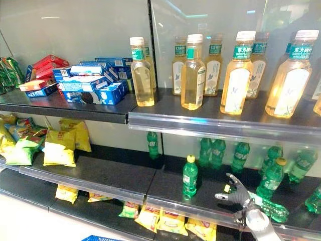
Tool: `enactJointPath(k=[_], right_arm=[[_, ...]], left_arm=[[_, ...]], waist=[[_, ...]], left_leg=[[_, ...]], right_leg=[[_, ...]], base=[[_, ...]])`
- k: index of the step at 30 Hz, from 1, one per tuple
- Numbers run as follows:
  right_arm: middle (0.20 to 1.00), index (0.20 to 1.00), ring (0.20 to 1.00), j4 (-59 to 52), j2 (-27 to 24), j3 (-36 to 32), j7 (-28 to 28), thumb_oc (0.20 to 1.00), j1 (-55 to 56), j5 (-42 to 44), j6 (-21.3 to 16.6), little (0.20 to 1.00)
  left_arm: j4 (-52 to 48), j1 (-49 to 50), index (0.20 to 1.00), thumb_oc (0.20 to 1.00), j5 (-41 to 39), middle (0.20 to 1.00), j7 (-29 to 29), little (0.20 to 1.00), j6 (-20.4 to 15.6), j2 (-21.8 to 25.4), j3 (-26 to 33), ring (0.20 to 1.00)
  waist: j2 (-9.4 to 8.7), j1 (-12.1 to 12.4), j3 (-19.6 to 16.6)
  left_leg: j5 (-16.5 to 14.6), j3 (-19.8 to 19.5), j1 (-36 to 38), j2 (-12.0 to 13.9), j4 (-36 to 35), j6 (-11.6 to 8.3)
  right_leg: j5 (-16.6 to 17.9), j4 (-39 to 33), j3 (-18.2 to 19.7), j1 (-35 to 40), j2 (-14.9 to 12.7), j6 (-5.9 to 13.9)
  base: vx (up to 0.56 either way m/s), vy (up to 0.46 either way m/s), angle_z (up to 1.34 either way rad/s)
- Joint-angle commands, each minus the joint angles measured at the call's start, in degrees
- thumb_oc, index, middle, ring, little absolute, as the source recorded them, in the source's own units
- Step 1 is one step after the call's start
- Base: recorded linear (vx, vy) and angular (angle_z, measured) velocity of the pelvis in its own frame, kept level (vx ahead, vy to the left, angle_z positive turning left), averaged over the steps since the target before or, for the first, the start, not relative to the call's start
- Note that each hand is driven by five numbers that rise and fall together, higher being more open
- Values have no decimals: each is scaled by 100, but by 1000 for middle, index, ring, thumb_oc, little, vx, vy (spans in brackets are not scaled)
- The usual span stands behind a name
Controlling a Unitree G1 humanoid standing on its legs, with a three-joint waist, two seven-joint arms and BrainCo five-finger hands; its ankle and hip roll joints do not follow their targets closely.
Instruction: Pick up the snacks into the basket
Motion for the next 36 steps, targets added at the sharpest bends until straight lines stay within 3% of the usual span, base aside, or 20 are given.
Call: enactJointPath(k=[1,11,17,36], right_arm=[[1000,1000,1000,426,126,456,-219,1000,-1105,89,-127,1000],[1000,1000,1000,1392,167,1020,-477,1000,-2669,270,-42,1000],[1000,1000,1000,1807,-62,1172,-636,1000,-3391,258,-15,1000],[1000,1000,1000,1618,-291,1278,-834,1000,-3707,87,-60,1000]], left_arm=[[-23,-463,200,200,-146,200,149,200,-152,490,-243,200],[-243,-807,200,200,-419,200,243,200,-186,532,-616,200],[-311,-906,200,200,-500,200,296,200,-172,503,-715,200],[-430,-832,200,200,-546,200,459,200,-220,521,-649,200]], waist=[[-467,121,310],[-89,205,889],[136,270,1146],[307,274,1434]], left_leg=[[-77,-30,-409,-295,142,108],[116,-201,-1318,-371,508,66],[226,-282,-1686,-440,595,10],[336,-328,-1752,-482,496,-26]], right_leg=[[-387,305,176,-137,-712,768],[-659,1326,208,-1257,-774,653],[-790,1677,206,-1696,-779,593],[-906,1994,267,-1943,-797,583]], base=[[-148,-10,-6],[-108,-21,2],[-40,-26,8],[-4,-2,2]])
